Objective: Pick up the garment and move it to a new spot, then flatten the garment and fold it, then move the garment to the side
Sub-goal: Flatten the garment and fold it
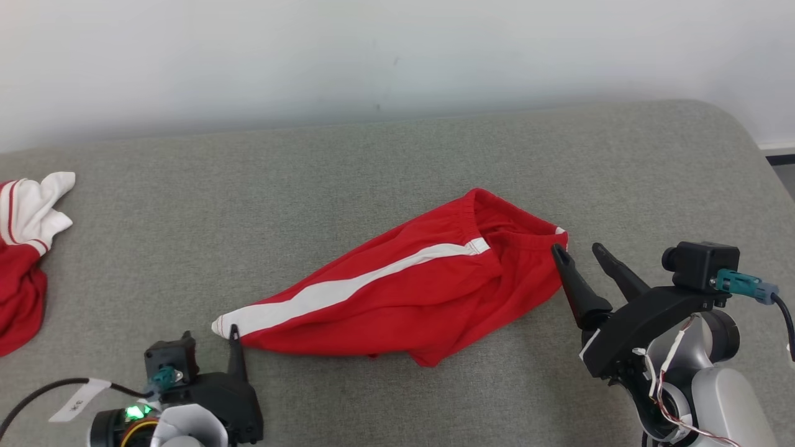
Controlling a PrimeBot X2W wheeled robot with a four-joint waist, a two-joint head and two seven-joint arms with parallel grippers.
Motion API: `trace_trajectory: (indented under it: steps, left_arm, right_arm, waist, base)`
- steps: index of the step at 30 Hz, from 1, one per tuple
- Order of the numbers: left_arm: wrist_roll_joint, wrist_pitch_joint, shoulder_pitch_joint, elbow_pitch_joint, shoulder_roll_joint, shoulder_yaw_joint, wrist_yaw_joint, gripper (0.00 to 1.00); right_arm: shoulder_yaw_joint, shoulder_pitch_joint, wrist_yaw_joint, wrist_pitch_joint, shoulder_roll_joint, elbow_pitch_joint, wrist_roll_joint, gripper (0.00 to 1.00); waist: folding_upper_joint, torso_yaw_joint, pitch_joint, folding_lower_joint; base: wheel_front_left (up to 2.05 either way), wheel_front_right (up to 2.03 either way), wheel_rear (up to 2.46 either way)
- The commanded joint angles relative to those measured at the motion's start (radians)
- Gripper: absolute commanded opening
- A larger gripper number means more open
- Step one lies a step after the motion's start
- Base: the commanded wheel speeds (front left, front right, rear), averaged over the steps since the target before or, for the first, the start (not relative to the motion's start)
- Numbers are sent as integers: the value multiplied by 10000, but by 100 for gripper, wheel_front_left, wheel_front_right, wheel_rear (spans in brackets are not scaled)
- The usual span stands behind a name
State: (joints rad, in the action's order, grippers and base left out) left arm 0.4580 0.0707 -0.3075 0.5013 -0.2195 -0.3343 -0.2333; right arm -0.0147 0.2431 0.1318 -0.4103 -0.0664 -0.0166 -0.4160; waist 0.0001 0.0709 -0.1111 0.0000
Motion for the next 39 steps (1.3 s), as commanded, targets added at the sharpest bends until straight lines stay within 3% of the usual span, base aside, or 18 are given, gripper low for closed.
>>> trace_trajectory:
  steps: [1, 6, 11, 24, 30, 31, 32, 34, 36, 39]
  left_arm:
    - [-129, -66, -168, 230, -123, 24, -66, 100]
    - [-213, -139, -477, 928, -317, -51, -68, 100]
    - [-70, -176, -619, 1187, -181, -170, 176, 100]
    - [-78, -682, -1483, 2461, -135, -429, 286, 100]
    - [-57, -1008, -1789, 3034, -101, -656, 575, 100]
    - [-41, -1039, -1846, 3100, -90, -667, 575, 96]
    - [-30, -1065, -1889, 3171, -77, -681, 604, 84]
    - [2, -1102, -1985, 3324, -62, -695, 657, 49]
    - [60, -1148, -2035, 3493, -42, -686, 705, 4]
    - [110, -1188, -2120, 3672, 21, -708, 848, 0]
  right_arm:
    - [-53, -124, -22, -63, 74, 113, 78, 100]
    - [-210, -204, -23, -214, 130, 250, -19, 100]
    - [-188, -222, -23, -268, 140, 316, -7, 100]
    - [-363, -277, -23, -487, 165, 433, 90, 100]
    - [-394, -229, -23, -621, 167, 576, 128, 100]
    - [-397, -214, -23, -639, 168, 608, 139, 100]
    - [-388, -202, -23, -661, 168, 627, 154, 100]
    - [-388, -184, -23, -706, 167, 669, 166, 100]
    - [-471, -138, -23, -826, 164, 713, 200, 100]
    - [-706, 89, -23, -1160, -43, 782, 292, 100]
  waist:
    - [-1, 123, -48, 0]
    - [-1, 200, -68, 0]
    - [-1, 179, -26, 0]
    - [-1, 218, -3, 0]
    - [-1, 317, -97, 0]
    - [-1, 326, -127, 0]
    - [-1, 329, -150, 0]
    - [-1, 331, -183, 0]
    - [-1, 324, -201, 0]
    - [-1, 291, -222, 0]
  base:
    - [0, 0, 0]
    - [0, 0, 0]
    - [0, 0, 0]
    - [0, 0, 0]
    - [0, 0, 0]
    - [0, 0, 0]
    - [0, 0, 0]
    - [0, 0, 0]
    - [0, 0, 0]
    - [0, 0, 0]
